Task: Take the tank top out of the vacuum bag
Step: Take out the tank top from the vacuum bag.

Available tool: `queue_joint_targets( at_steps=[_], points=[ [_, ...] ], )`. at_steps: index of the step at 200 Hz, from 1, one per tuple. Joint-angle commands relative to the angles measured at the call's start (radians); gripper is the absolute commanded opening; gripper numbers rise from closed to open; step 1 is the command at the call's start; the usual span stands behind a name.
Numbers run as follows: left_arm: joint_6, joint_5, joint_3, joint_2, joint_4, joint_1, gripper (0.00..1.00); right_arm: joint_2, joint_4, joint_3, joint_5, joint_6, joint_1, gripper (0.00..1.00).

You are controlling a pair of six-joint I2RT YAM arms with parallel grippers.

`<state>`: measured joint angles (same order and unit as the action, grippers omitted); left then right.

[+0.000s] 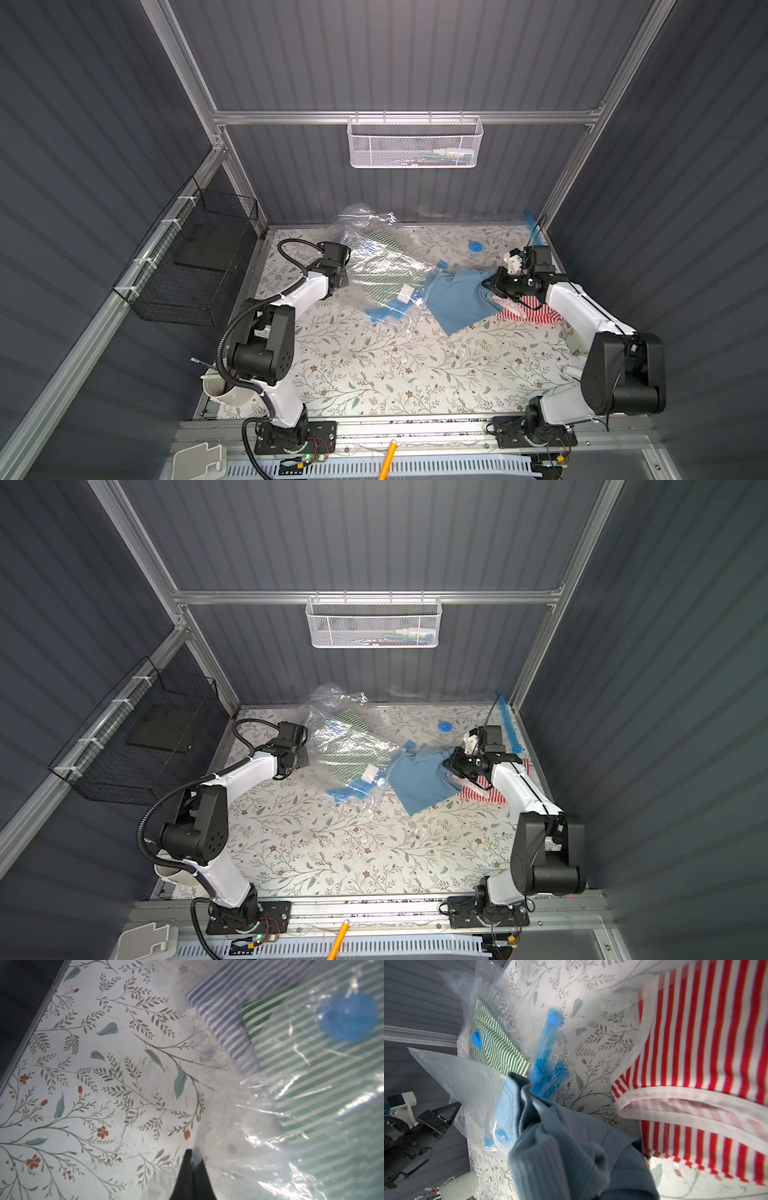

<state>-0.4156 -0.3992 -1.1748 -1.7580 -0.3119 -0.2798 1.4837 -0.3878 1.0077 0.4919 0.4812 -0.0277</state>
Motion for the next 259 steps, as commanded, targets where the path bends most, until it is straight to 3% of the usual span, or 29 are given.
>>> queue_joint_targets(
  at_steps=[1,37,113,224,259],
  points=[
    [0.005,-0.047,0.014,0.024,-0.003,0.008,0.00,-0.008,-0.038,0.043,-0.021,-0.021,-0.022,0.00],
    [0.025,-0.147,0.021,0.053,0.001,0.008,0.00,-0.016,-0.053,0.077,-0.019,-0.012,-0.028,0.00],
    [0.018,-0.115,0.058,0.078,0.023,0.008,0.00,-0.025,-0.027,0.101,0.076,0.049,-0.029,0.00],
    [0.020,-0.080,0.063,0.085,0.030,0.008,0.00,-0.040,-0.046,0.159,0.121,0.042,-0.034,0.00],
    [0.021,-0.060,0.063,0.079,0.034,0.008,0.00,-0.041,-0.038,0.160,0.116,0.044,-0.082,0.00]
  ],
)
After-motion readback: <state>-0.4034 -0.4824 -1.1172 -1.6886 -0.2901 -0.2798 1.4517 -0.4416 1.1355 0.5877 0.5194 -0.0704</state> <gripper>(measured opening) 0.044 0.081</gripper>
